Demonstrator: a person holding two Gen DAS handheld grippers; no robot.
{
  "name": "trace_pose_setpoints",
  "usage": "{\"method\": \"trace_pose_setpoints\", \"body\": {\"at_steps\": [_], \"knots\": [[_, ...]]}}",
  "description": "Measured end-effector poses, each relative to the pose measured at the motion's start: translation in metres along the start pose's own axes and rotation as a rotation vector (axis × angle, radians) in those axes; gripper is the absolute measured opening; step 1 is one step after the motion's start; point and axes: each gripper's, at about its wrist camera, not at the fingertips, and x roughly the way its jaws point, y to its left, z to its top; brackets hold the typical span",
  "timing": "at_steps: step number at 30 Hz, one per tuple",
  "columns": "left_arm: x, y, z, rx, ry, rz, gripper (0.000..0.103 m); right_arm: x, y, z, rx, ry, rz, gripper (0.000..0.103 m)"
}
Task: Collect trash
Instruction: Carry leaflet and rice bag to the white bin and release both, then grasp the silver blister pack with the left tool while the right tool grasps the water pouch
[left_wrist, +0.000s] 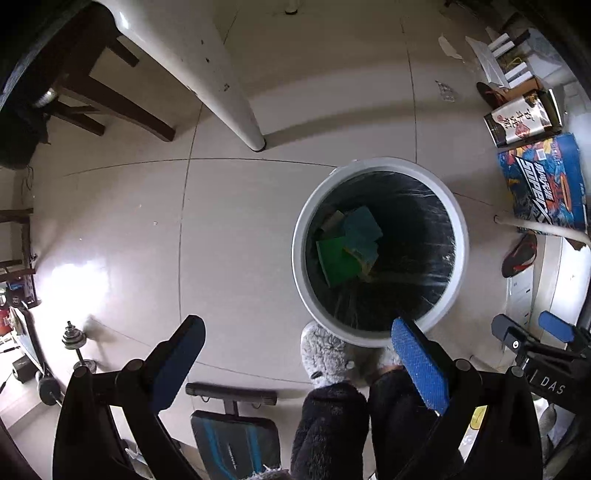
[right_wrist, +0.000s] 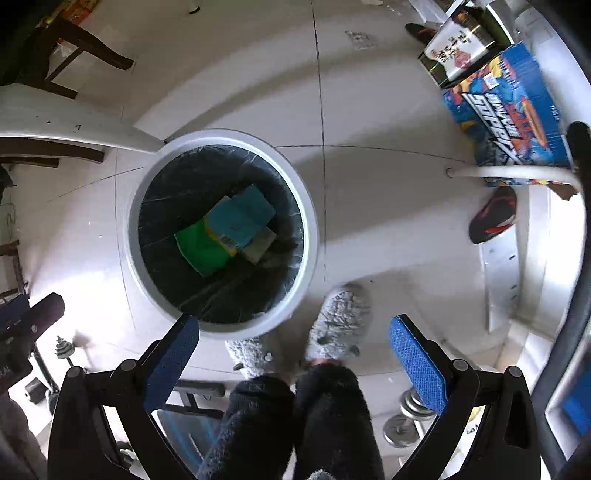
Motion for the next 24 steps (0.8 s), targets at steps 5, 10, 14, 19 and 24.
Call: {"method": "trace_pose_setpoints", "body": {"at_steps": [5, 10, 14, 19, 24], "knots": [[-0.039, 0.001, -0.011, -0.003, -0.018, -0.007, 0.103, -0.049, 0.002, -0.015, -0.008, -0.031, -0.002, 0.103], [-0.086, 0.001, -0.027, -0.006, -0.033, -0.020, 0.103, -0.107, 0.007, -0.037, -0.026, -0.069, -0.007, 0.103], [-0.133, 0.000, -0.044, 0.010, -0.054, -0.019, 0.103, -0.155, 0.010, -0.056, -0.031, -0.088, -0.003, 0.103], [-0.190, 0.006, -0.063, 0.030, -0.066, -0.032, 0.103, -0.223, 0.012, -0.085, -0.037, -0.090, 0.026, 0.103], [-0.248, 0.015, -0.077, 0.040, -0.095, -0.042, 0.103, -0.288, 0.015, -0.109, -0.019, -0.113, 0.070, 0.103]]}}
